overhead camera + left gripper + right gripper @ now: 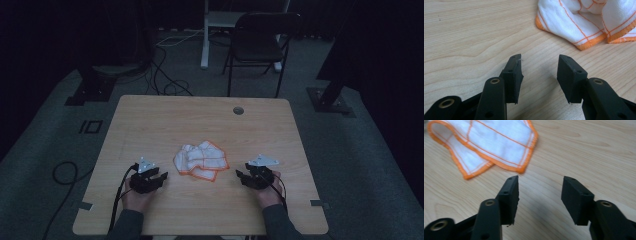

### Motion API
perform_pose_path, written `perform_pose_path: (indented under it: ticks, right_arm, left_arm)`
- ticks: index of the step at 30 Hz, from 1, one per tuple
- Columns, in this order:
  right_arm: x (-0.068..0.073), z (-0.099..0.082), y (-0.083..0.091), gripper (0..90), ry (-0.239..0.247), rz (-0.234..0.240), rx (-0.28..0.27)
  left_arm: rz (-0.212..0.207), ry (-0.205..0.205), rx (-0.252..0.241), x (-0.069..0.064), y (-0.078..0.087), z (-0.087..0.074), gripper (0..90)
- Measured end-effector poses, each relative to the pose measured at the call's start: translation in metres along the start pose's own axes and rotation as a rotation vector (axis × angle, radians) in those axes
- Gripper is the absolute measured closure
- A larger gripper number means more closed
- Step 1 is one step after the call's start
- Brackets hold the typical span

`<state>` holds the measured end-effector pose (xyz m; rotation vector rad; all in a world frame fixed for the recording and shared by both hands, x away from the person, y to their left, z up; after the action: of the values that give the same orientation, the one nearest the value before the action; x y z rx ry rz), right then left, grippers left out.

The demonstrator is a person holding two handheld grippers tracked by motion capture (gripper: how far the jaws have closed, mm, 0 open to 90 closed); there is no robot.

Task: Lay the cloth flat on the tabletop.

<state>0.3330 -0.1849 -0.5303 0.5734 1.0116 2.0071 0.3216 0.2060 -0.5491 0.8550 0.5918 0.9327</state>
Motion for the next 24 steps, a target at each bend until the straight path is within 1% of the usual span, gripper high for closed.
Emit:
perform_pose_path:
  ticks: [3, 4, 5, 6, 9, 14, 15, 16, 17, 21, 24]
  right_arm:
    - [0.004, 0.003, -0.001, 51.9, 0.014, 0.004, 0.003]
    - [0.007, 0.007, -0.002, 54.3, 0.031, 0.003, 0.005]
    - [0.007, 0.007, -0.002, 54.3, 0.031, 0.003, 0.005]
    - [0.010, 0.009, -0.004, 56.3, 0.035, 0.003, 0.004]
    - [0.013, 0.012, -0.006, 58.7, 0.034, 0.002, 0.004]
    - [0.016, 0.020, -0.010, 66.4, 0.045, 0.006, 0.009]
    - [0.016, 0.020, -0.010, 66.4, 0.045, 0.006, 0.009]
    - [0.017, 0.022, -0.011, 68.2, 0.049, 0.008, 0.009]
    - [0.018, 0.025, -0.014, 69.4, 0.055, 0.010, 0.006]
    - [0.020, 0.028, -0.019, 68.8, 0.056, 0.010, 0.011]
    - [0.020, 0.030, -0.024, 67.8, 0.056, 0.008, 0.015]
  left_arm:
    - [-0.007, -0.003, -0.005, -0.002, 0.001, 0.000, 56.7]
    - [-0.010, -0.014, -0.011, -0.005, 0.003, 0.002, 57.5]
    - [-0.010, -0.014, -0.011, -0.005, 0.003, 0.002, 57.4]
    - [-0.011, -0.023, -0.014, -0.007, 0.004, 0.003, 57.5]
    - [-0.019, -0.053, -0.016, -0.014, 0.005, 0.008, 57.4]
    - [-0.031, -0.105, -0.017, -0.030, 0.000, 0.019, 57.7]
    - [-0.031, -0.105, -0.017, -0.030, 0.000, 0.019, 57.7]
    - [-0.041, -0.126, -0.015, -0.038, -0.003, 0.023, 57.7]
    - [-0.043, -0.133, -0.015, -0.041, -0.004, 0.024, 57.7]
    - [-0.048, -0.158, -0.008, -0.049, -0.007, 0.027, 57.6]
    - [-0.048, -0.162, -0.008, -0.051, -0.009, 0.028, 57.6]
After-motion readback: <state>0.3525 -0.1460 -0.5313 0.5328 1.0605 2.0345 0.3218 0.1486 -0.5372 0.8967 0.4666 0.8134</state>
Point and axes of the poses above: each handheld gripper's, and its own axes: y roughly backward along the jaws, z roughly out of its top, x roughly to its left, the point moved 1 cm from there along -y, roughly forward along the jaws, and after that the axes turned 15 degrees about x, right-handed, at the moved point
